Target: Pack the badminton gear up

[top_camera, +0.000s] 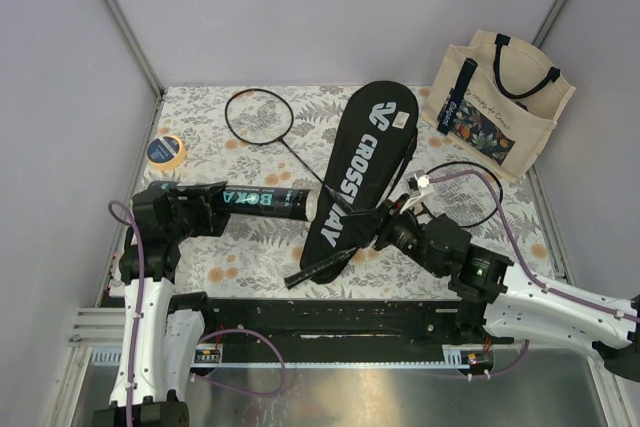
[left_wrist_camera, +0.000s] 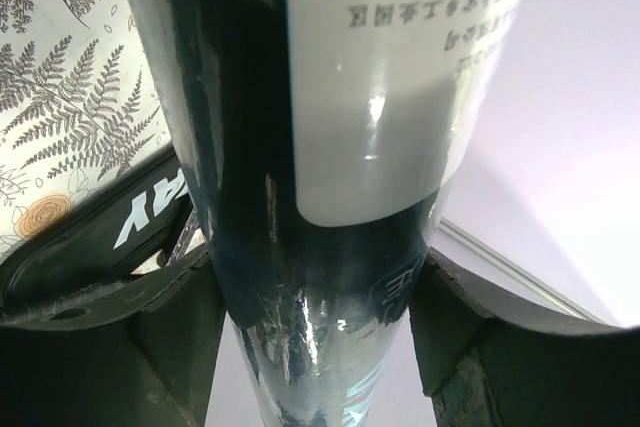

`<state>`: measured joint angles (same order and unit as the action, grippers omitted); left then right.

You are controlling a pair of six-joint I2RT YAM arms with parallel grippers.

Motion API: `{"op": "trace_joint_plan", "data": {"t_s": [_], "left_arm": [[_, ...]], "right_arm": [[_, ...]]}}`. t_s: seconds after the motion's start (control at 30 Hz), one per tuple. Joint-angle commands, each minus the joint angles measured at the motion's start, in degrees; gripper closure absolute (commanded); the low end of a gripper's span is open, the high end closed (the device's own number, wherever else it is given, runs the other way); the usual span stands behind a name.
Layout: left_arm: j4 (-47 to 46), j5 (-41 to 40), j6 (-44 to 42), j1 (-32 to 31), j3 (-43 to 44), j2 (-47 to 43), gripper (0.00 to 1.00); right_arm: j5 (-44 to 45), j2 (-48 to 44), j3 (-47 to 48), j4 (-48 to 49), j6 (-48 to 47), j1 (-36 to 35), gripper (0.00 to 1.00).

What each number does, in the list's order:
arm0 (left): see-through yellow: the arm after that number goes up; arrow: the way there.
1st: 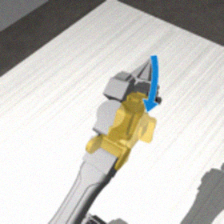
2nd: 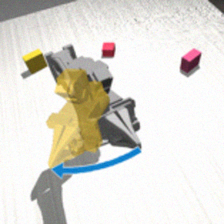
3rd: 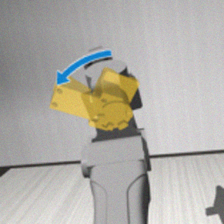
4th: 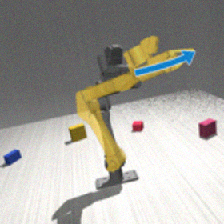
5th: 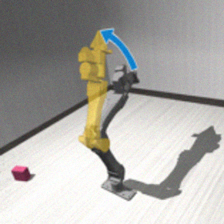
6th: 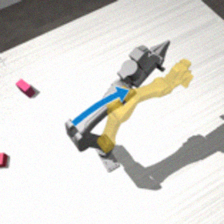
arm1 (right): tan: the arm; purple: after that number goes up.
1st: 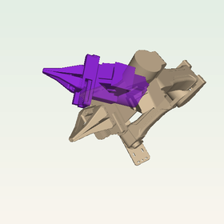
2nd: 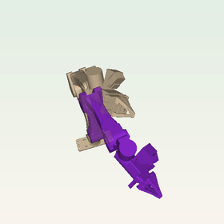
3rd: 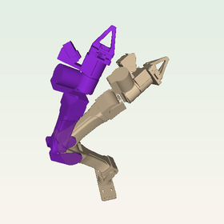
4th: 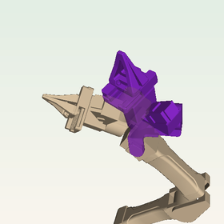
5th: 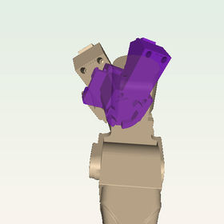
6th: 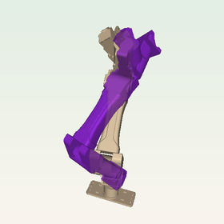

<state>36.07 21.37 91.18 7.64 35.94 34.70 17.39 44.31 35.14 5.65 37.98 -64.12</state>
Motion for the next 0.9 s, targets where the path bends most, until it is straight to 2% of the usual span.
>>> {"op": "trace_joint_plan", "data": {"t_s": [0.0, 0.33, 0.43, 0.5, 0.67, 0.87], "left_arm": [[-1.63, -4.66, 1.99, -0.08, 2.38, -2.26, 0.76], [4.96, -13.01, -2.84, -0.08, 5.89, -5.43, 0.76], [6.99, -14.6, -3.81, -0.08, 6.24, -6.31, 0.76], [7.34, -14.6, -4.51, -0.08, 5.98, -6.83, 0.76], [7.78, -14.25, -4.78, -0.08, 4.31, -7.89, 0.76], [7.26, -11.79, -4.25, -0.08, 2.38, -7.54, 0.76]], "right_arm": [[4.14, -3.71, -1.73, -4.94, 1.83, -0.31, 0.43], [10.47, 3.14, -7.19, -12.76, 7.64, -0.31, 0.46], [19.59, 6.39, -4.3, -23.88, 11.4, -0.04, 0.45], [22.68, 7.45, -3.32, -30.06, 15.18, 0.66, 0.48], [20.59, 8.51, -5.33, -35.35, 19.85, 4.69, 0.56], [19.79, 7.9, -8.41, -37.38, 20.3, 9.0, 0.57]]}}
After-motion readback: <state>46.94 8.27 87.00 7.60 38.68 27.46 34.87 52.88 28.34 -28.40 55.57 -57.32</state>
